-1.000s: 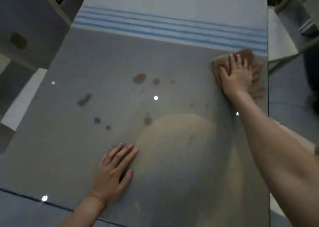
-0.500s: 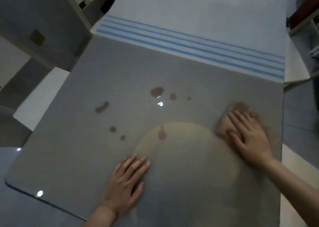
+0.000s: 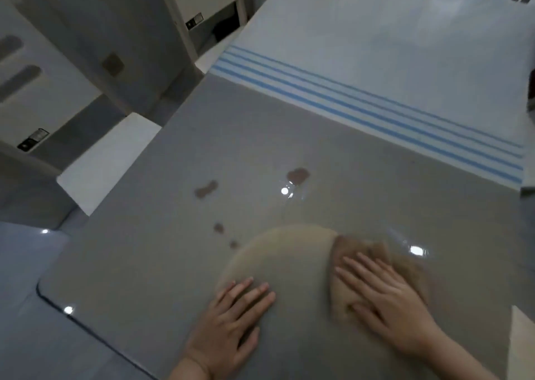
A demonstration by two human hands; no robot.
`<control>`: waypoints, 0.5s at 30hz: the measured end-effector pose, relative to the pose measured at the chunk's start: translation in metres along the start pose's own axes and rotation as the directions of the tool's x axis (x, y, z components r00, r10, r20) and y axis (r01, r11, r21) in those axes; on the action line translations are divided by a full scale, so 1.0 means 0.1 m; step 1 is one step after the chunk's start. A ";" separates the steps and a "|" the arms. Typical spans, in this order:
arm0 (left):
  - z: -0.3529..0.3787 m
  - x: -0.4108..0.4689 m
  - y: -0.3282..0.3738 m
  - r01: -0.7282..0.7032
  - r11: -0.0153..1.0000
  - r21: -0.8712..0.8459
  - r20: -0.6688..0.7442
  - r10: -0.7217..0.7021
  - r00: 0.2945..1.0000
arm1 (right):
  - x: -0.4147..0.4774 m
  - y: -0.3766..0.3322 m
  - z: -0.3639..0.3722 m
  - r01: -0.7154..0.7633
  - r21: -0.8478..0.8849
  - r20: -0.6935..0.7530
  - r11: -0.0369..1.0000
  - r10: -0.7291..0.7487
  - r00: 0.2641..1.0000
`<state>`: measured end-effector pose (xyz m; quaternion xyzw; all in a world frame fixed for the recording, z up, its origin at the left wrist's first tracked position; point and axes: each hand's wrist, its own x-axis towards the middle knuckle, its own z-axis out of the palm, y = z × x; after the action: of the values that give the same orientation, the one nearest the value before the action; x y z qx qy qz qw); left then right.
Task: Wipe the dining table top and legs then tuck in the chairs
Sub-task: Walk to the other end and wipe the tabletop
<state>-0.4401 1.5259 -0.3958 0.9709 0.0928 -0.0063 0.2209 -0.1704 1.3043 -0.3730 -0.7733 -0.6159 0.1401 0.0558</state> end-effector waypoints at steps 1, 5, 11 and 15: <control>0.01 0.00 0.00 -0.003 1.000 -0.005 0.007 0.003 1.000 | -0.04 0.32 -0.07 -0.118 0.004 -0.020 0.993 0.118 0.993; -0.01 0.01 0.00 -0.002 1.000 -0.005 0.007 0.002 1.000 | 0.69 1.24 -0.33 -0.696 0.107 -0.219 0.710 0.700 0.680; -0.01 0.00 0.00 0.007 1.000 0.015 0.024 -0.008 1.000 | 2.49 -0.15 -0.18 -0.547 0.136 -0.223 0.826 0.564 0.795; 0.00 -0.01 0.00 0.012 1.000 0.013 0.045 -0.013 0.999 | 2.09 -1.06 0.14 0.046 -0.013 -0.096 0.999 -0.047 0.994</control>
<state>-0.4409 1.5255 -0.3961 0.9712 0.0939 -0.0302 0.2168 -0.2308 1.5303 -0.3895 -0.7648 -0.6311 0.0982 0.0846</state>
